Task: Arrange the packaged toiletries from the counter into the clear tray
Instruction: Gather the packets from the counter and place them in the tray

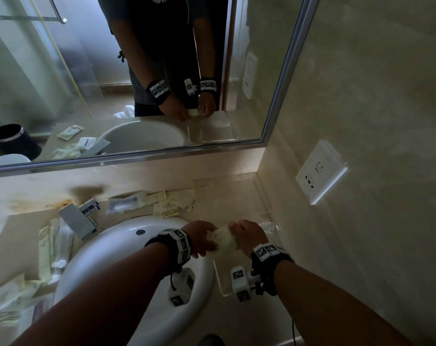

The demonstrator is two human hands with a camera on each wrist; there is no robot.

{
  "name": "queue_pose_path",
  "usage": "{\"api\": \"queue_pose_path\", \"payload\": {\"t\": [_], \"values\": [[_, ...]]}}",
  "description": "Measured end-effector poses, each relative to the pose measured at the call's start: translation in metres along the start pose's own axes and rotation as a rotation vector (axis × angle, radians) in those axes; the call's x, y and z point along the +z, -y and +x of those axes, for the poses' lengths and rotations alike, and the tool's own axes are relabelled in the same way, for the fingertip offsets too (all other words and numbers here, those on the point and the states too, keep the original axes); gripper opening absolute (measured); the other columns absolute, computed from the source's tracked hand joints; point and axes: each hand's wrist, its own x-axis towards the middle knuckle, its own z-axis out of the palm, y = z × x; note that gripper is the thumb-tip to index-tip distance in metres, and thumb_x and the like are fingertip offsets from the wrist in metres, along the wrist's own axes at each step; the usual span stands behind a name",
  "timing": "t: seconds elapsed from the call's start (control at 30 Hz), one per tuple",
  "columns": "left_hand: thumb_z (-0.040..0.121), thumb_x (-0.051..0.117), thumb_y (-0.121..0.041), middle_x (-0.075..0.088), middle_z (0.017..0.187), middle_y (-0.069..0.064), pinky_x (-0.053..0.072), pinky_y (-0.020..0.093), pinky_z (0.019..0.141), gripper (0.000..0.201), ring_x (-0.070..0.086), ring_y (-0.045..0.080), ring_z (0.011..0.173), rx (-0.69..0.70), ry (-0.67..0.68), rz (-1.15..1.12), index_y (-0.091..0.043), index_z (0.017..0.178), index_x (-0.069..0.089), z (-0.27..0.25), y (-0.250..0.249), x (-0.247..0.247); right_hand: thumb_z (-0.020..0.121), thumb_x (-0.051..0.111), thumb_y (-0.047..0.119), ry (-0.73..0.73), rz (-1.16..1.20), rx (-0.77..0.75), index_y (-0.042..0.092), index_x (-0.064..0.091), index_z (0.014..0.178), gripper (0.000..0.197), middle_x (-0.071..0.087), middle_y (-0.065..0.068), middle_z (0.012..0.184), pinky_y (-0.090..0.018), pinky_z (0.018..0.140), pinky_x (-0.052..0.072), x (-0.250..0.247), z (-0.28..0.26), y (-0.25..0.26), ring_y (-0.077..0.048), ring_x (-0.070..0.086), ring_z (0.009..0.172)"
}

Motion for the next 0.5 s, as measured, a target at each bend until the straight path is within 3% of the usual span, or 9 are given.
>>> {"api": "queue_pose_path", "payload": {"t": [0.1,0.17,0.2,0.27,0.4,0.5], "values": [[0.078,0.079,-0.034,0.057,0.126,0.004,0.059,0.034,0.074,0.078,0.066,0.021,0.097,0.03,0.004,0.189,-0.022,0.145,0.041,0.005,-0.006,0.004,0.097,0.05,0.043,-0.03,0.037,0.045,0.007,0.053,0.071,0.045,0.054,-0.006,0.07,-0.035,0.067,0.038,-0.001,0.002,-0.004,-0.022,0.051,0.069],[0.072,0.081,-0.047,0.043,0.144,0.003,0.049,0.036,0.098,0.096,0.052,0.023,0.125,0.061,-0.025,0.339,-0.022,0.15,0.031,0.01,-0.007,0.008,0.097,0.05,0.042,-0.04,0.054,0.068,0.007,0.054,0.07,0.044,0.054,-0.005,0.069,-0.035,0.069,0.04,-0.003,0.003,-0.004,-0.024,0.053,0.072],[0.07,0.081,-0.052,0.039,0.147,0.003,0.042,0.036,0.105,0.102,0.045,0.023,0.131,0.074,-0.034,0.389,-0.023,0.151,0.027,0.014,-0.008,0.011,0.097,0.05,0.041,-0.044,0.068,0.085,0.005,0.056,0.072,0.044,0.054,-0.005,0.07,-0.037,0.071,0.042,-0.004,0.004,-0.007,-0.025,0.054,0.073],[0.067,0.079,-0.059,0.038,0.145,0.003,0.041,0.036,0.107,0.108,0.044,0.024,0.132,0.079,-0.037,0.453,-0.025,0.152,0.022,0.021,-0.009,0.016,0.096,0.05,0.043,-0.053,0.104,0.112,0.0,0.058,0.075,0.048,0.056,-0.008,0.07,-0.041,0.072,0.048,-0.005,0.005,-0.01,-0.028,0.056,0.072],[0.071,0.074,-0.054,0.04,0.138,0.004,0.049,0.04,0.098,0.095,0.053,0.028,0.12,0.065,-0.084,0.548,-0.026,0.149,0.026,0.033,-0.009,0.027,0.084,0.052,0.057,-0.046,0.267,0.194,0.005,0.063,0.081,0.053,0.065,-0.015,0.08,-0.052,0.07,0.059,-0.002,0.007,-0.021,-0.037,0.067,0.081],[0.073,0.072,-0.052,0.04,0.133,0.005,0.051,0.04,0.094,0.088,0.056,0.029,0.114,0.045,-0.093,0.548,-0.024,0.145,0.031,0.039,-0.007,0.036,0.084,0.063,0.05,0.031,0.345,0.234,0.013,0.066,0.099,0.04,0.07,-0.011,0.093,-0.038,0.059,0.06,-0.003,0.004,-0.026,-0.03,0.072,0.078]]}}
